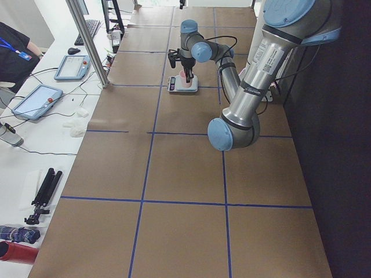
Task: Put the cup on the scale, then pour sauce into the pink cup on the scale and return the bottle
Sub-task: 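Carry the pink cup onto the scale while the right gripper approaches the bottle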
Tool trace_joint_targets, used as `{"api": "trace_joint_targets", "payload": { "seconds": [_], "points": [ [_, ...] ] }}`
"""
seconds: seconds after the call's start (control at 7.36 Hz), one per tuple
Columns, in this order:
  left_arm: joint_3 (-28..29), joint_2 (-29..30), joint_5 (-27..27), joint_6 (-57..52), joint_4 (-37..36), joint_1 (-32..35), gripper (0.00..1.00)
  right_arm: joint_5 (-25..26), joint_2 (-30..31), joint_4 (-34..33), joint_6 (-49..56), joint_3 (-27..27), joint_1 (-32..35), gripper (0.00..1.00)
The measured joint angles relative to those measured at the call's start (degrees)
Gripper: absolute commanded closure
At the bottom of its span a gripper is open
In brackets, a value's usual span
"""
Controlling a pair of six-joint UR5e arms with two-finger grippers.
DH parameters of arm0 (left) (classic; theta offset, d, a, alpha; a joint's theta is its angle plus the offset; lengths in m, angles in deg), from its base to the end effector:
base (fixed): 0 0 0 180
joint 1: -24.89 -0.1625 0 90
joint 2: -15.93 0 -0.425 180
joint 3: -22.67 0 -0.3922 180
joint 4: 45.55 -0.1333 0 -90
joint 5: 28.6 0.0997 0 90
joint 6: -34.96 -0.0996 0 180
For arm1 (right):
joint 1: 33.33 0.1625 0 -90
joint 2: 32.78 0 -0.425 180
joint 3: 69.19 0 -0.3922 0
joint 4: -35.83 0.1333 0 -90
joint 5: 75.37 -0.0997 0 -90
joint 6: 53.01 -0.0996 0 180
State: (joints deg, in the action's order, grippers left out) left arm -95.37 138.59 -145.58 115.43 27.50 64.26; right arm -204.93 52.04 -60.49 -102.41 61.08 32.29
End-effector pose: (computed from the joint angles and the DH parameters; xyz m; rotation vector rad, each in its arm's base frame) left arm 0.3729 -0.4200 0.1734 -0.0977 0.8697 -0.3076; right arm -0.1177 -0.4290 0.3029 0.1259 -0.9224 0.1691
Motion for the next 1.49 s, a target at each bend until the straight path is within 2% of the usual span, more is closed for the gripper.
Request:
{"api": "trace_joint_targets", "payload": {
  "seconds": [0.27, 0.41, 0.82, 0.95, 1.22, 1.49],
  "points": [
    [5.2, 5.5, -0.1, 3.0, -0.1, -0.1, 1.0, 8.6, 3.2, 2.2, -4.4, 5.2, -7.0, 0.0],
    [9.1, 8.8, -0.1, 4.5, 0.0, -0.4, 1.0, 12.6, 5.2, 6.4, -6.5, 6.2, -9.9, 0.0],
    [18.2, 14.5, -0.1, 7.1, 3.7, -2.3, 1.0, 24.2, 16.5, 25.6, -10.4, 6.4, -17.6, 0.0],
    [20.3, 15.3, 0.0, 7.7, 5.6, -2.9, 1.0, 29.6, 18.8, 29.4, -11.8, 6.2, -21.1, 0.0],
    [24.4, 16.6, 0.2, 9.5, 9.4, -4.6, 1.0, 38.1, 20.3, 32.6, -13.5, 6.2, -26.3, 0.0],
    [26.3, 16.9, 0.5, 10.1, 11.1, -6.6, 1.0, 41.2, 22.1, 35.6, -14.1, 6.0, -28.2, 0.0]
  ]
}}
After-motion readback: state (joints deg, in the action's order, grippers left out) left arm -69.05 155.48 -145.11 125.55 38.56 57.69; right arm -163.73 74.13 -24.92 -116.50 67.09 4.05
